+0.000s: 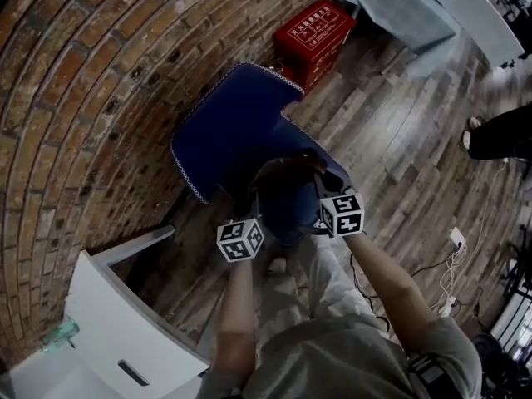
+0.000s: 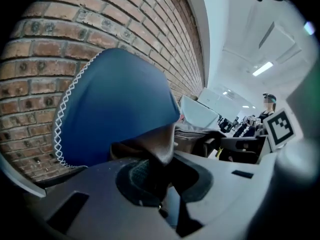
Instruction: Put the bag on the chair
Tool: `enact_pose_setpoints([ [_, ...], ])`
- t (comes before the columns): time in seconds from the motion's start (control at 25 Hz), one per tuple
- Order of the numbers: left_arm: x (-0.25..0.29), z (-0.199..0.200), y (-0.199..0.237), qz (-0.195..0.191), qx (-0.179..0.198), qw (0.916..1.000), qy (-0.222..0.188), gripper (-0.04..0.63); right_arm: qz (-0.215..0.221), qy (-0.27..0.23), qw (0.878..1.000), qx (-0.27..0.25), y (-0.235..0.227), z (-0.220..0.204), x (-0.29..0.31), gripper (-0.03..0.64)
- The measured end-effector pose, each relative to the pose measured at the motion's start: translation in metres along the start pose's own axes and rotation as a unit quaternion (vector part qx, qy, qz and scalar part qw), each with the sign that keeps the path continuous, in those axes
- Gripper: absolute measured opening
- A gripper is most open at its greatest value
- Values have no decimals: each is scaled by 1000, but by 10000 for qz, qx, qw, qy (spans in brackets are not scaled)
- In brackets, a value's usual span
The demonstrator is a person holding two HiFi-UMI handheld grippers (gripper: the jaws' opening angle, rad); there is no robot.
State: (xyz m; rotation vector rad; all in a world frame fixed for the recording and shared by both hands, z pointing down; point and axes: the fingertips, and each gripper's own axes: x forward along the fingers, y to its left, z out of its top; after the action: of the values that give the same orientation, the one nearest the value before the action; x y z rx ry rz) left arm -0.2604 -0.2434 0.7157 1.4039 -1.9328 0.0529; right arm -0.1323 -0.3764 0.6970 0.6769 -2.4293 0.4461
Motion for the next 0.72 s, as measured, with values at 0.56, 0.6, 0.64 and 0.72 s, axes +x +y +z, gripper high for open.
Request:
enact_pose_setpoints([
  [0.56,53,-49,30,267,115,9975,650,32,-157,444,9988,125,-22,-49,58,37],
  [0.6,54,-49,31,281,95,9975,638,32,-160,440,9988,124,-22,-51,60,37],
  [0.64,56,-50,32,299,77,9976,625,33,-168,438,9988,121,-22,-51,61,37],
  [0.72,58,-49,35,333,60,9975,623,34,-192,446,9988,119,-23,-51,65,37],
])
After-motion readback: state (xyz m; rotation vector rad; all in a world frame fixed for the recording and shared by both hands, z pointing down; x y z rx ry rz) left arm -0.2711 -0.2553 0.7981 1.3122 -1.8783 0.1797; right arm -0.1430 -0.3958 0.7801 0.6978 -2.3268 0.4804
